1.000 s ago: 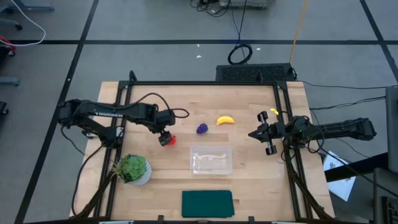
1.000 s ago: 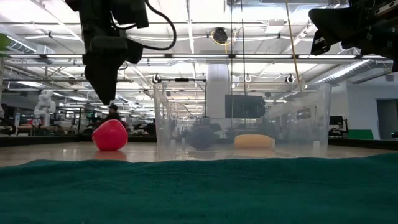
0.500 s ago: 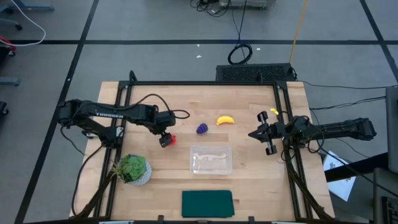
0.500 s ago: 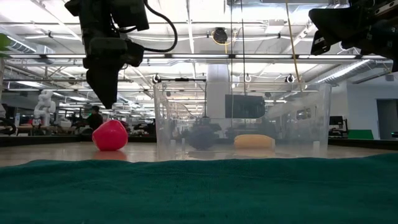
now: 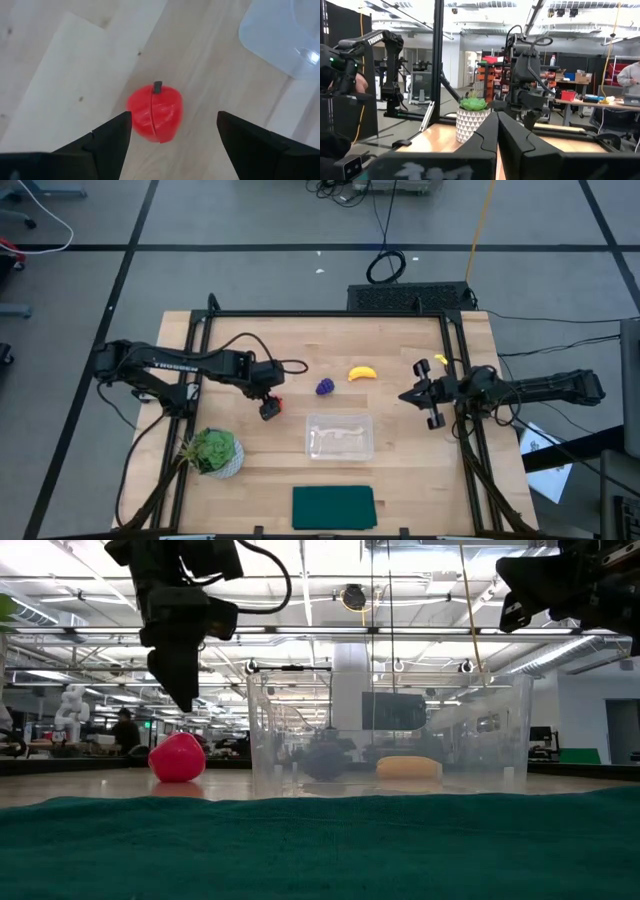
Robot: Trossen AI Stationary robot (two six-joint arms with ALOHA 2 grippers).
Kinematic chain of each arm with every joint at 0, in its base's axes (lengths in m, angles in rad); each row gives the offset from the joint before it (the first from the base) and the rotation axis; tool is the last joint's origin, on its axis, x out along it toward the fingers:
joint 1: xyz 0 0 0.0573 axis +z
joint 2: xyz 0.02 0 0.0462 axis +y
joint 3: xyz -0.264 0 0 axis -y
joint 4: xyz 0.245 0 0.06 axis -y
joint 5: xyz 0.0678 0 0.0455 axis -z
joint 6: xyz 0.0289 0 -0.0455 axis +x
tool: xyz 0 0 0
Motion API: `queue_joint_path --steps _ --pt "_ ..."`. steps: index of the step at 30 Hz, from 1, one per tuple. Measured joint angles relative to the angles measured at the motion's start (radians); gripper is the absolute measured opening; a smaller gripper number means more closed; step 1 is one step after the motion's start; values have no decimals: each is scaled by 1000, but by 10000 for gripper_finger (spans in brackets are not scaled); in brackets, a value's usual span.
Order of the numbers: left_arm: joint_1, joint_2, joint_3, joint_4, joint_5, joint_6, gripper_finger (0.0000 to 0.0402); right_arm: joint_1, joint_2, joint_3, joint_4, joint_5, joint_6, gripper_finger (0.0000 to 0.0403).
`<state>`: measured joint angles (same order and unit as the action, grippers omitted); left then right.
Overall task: Pick and placing Produce into tupperware
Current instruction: Put the apple into the transparent bin
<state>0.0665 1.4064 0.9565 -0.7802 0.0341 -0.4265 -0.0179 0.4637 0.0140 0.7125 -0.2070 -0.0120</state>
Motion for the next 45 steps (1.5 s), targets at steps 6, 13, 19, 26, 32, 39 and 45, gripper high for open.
queue_joint_path --steps 6,13,19,26,32,39,45 --pt "-18 37 0 14 -10 -1 299 0 0 0 8 0 -5 0" --pt "-35 74 0 24 -31 13 299 0 10 0 5 0 -7 0" --pt "-35 75 0 18 -32 38 299 0 10 0 9 0 -8 0" --pt "-34 75 0 17 -43 59 299 0 11 0 9 0 -8 0" --pt "-24 75 0 16 -45 53 300 0 11 0 9 0 -8 0" --pt "-7 79 0 5 -61 50 323 0 11 0 9 0 -8 0" --pt "6 122 0 -4 -62 20 330 0 11 0 9 0 -8 0"
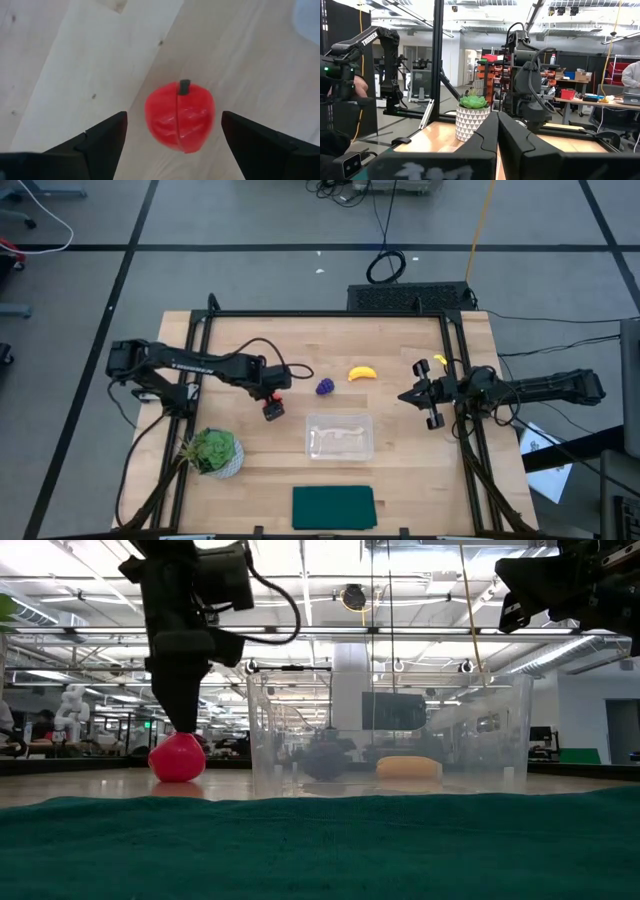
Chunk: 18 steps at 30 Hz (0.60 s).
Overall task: Pick and placing Produce into tupperware
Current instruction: Put the apple into the transparent bin
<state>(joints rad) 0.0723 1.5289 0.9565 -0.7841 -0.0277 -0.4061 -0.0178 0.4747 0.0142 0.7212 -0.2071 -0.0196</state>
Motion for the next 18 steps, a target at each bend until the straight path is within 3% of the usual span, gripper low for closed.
queue_joint_path --steps 7,18 --pt "-8 65 0 0 7 1 331 0 0 0 0 0 0 0" --pt "-15 71 0 17 7 13 331 0 0 0 0 0 0 0"
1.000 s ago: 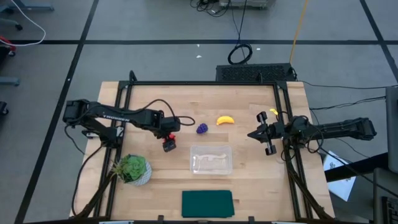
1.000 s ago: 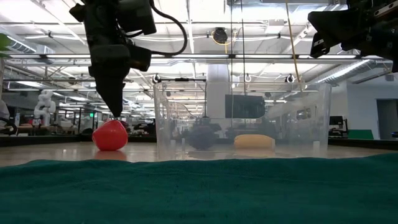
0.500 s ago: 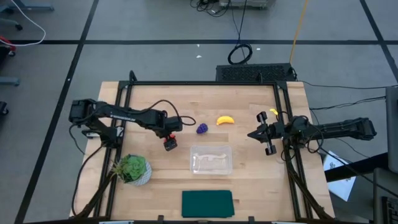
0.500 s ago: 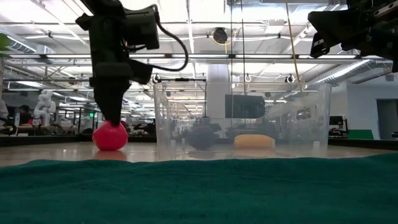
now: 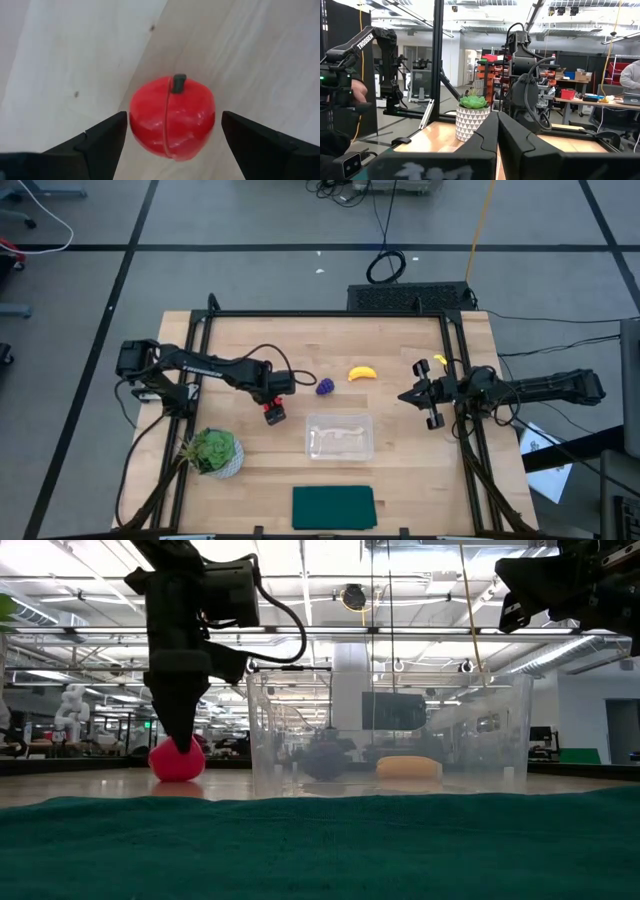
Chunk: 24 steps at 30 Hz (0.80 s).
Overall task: Pick and placing Produce into tupperware
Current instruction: Put the apple into the transparent bin
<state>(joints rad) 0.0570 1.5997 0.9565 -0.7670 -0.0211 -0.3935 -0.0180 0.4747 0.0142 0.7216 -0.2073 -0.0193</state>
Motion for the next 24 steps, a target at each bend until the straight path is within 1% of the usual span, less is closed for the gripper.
queue_joint_path --steps 7,14,17,24 --pt "0 0 -3 18 -6 17 331 0 0 0 0 0 7 0" --pt "0 0 -57 46 -5 15 331 0 0 0 1 0 7 0" --pt "0 0 -84 85 -4 15 331 0 0 0 1 0 7 0" --pt "0 0 -88 123 2 42 328 0 0 0 14 0 7 0"
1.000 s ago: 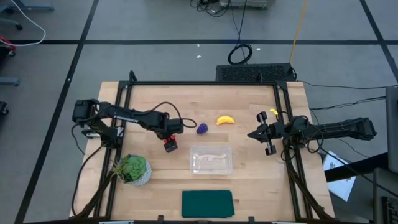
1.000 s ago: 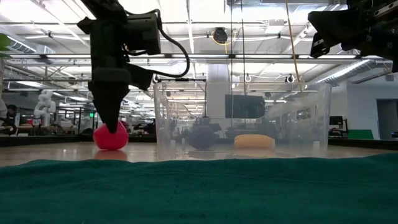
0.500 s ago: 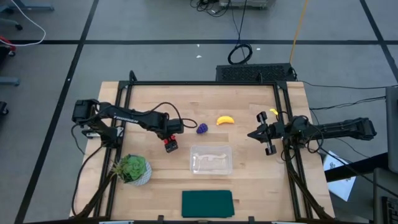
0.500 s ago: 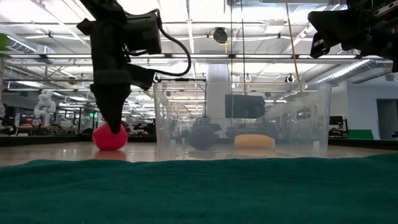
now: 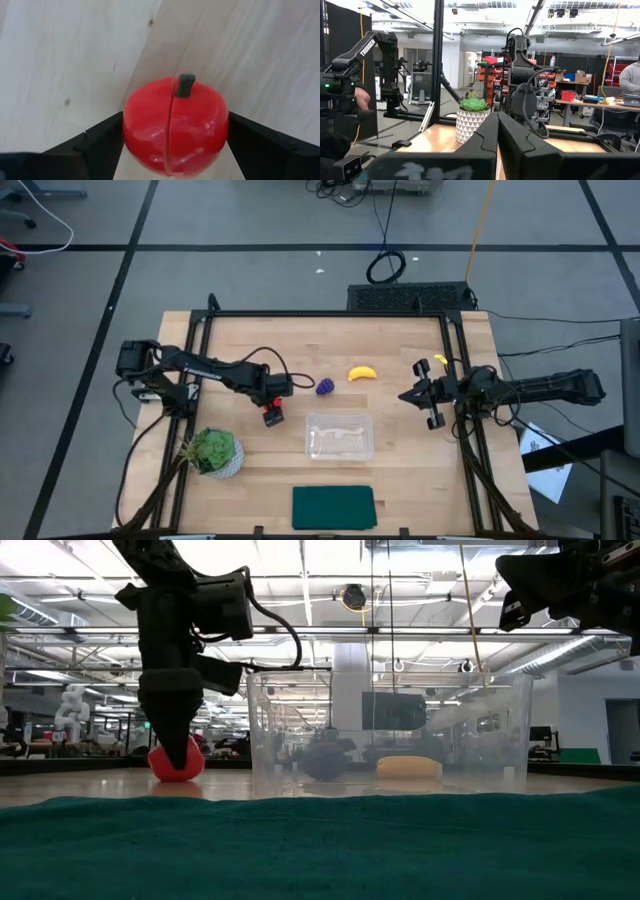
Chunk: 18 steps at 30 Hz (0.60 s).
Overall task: Pick and placing Produce into tupperware
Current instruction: Put the apple into the transparent bin
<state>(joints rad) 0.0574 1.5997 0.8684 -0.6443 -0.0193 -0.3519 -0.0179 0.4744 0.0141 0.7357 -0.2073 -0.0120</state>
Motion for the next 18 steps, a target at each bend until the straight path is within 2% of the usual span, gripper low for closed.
queue_joint_path --steps 10,13,18 --pt "0 -3 0 10 18 -9 252 0 0 0 -1 0 0 0" --pt "0 -3 0 9 19 -8 257 0 0 0 -2 0 0 0" --pt "0 -5 10 -11 23 16 293 0 0 0 -3 0 0 0"
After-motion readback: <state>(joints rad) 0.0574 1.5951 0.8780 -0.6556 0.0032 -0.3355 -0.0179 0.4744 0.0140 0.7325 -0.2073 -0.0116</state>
